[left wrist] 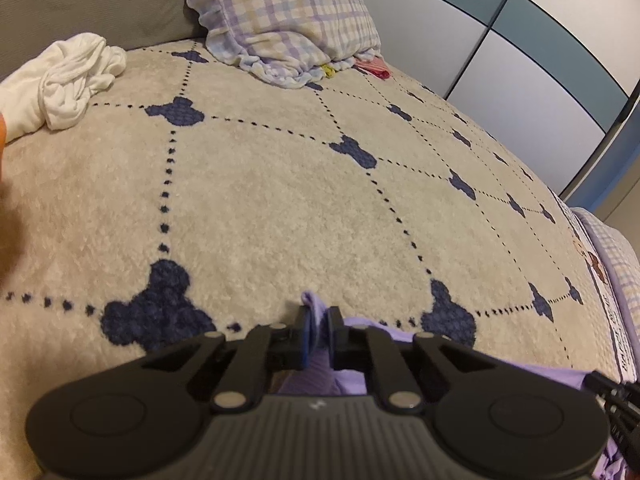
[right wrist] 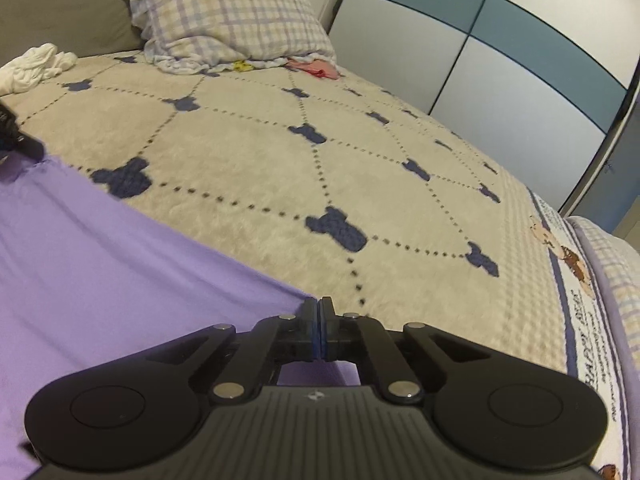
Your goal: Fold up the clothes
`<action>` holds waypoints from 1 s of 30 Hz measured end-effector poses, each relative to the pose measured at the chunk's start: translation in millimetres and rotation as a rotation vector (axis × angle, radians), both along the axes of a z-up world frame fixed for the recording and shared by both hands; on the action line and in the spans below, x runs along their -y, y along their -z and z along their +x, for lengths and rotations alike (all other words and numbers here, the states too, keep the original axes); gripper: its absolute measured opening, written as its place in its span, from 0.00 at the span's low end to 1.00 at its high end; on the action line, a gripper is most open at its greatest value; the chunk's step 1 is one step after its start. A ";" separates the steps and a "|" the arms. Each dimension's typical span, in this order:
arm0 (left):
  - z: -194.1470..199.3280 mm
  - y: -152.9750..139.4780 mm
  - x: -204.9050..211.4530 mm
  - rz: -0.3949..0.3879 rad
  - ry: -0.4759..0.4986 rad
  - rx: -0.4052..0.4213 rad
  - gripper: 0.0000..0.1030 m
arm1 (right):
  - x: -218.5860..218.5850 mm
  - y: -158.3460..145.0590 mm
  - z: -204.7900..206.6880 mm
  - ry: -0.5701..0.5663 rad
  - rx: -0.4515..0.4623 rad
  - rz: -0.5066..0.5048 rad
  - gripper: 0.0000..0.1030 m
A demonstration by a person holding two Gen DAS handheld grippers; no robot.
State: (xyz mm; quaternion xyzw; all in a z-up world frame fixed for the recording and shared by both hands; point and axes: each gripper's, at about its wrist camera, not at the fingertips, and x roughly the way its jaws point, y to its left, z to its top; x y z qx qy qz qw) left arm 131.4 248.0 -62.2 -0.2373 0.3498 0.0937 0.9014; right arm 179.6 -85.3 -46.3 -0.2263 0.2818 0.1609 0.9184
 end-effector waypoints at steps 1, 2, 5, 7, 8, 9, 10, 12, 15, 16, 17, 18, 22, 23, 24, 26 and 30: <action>-0.1 0.3 -0.2 0.002 -0.005 0.000 0.08 | -1.2 -1.4 4.1 0.005 0.005 0.003 0.01; -0.3 0.7 -0.6 0.003 -0.010 0.000 0.08 | -2.3 -2.9 8.2 0.009 0.011 0.007 0.01; -0.4 2.5 -2.0 0.002 -0.024 0.000 0.08 | -10.2 -3.6 23.8 0.008 0.007 -0.005 0.01; -1.2 2.4 -2.2 0.006 -0.034 0.007 0.08 | -15.6 -1.8 34.3 0.007 -0.001 -0.020 0.01; -1.4 2.1 -2.0 0.011 -0.037 0.011 0.08 | -17.1 -0.1 39.2 0.012 -0.008 -0.021 0.01; -1.4 1.7 -1.6 0.016 -0.038 0.014 0.08 | -18.5 1.8 43.9 0.017 -0.016 -0.021 0.01; -1.8 2.0 -1.4 0.020 -0.044 0.017 0.08 | -19.9 3.6 48.7 0.022 -0.024 -0.021 0.01; -2.8 3.0 -1.4 0.025 -0.059 0.021 0.08 | -21.9 8.9 55.6 0.037 -0.033 -0.026 0.01; -4.4 6.2 -1.6 0.024 -0.084 0.023 0.08 | -23.4 17.5 60.7 0.066 -0.042 -0.033 0.01; -4.7 7.8 -1.6 0.024 -0.090 0.021 0.08 | -23.3 20.6 61.3 0.073 -0.046 -0.031 0.01; -4.4 9.3 -1.0 0.030 -0.091 0.020 0.08 | -23.2 23.7 61.9 0.079 -0.050 -0.029 0.01; -3.8 10.6 -0.3 0.038 -0.089 0.018 0.09 | -23.0 26.8 62.4 0.085 -0.054 -0.027 0.01; -1.1 13.1 3.2 0.076 -0.082 0.009 0.14 | -26.0 30.5 62.5 0.090 -0.051 -0.042 0.01; -0.3 12.5 5.0 0.088 -0.079 0.007 0.14 | -27.0 30.4 62.6 0.089 -0.052 -0.049 0.02; 0.5 11.7 7.0 0.100 -0.075 0.004 0.15 | -27.6 29.3 62.6 0.085 -0.055 -0.054 0.03; 2.0 8.4 12.8 0.128 -0.063 -0.006 0.25 | -27.8 26.0 62.2 0.078 -0.066 -0.059 0.03; -0.6 -2.0 23.9 0.190 -0.079 -0.005 0.70 | -19.3 12.9 58.1 0.074 -0.111 -0.001 0.13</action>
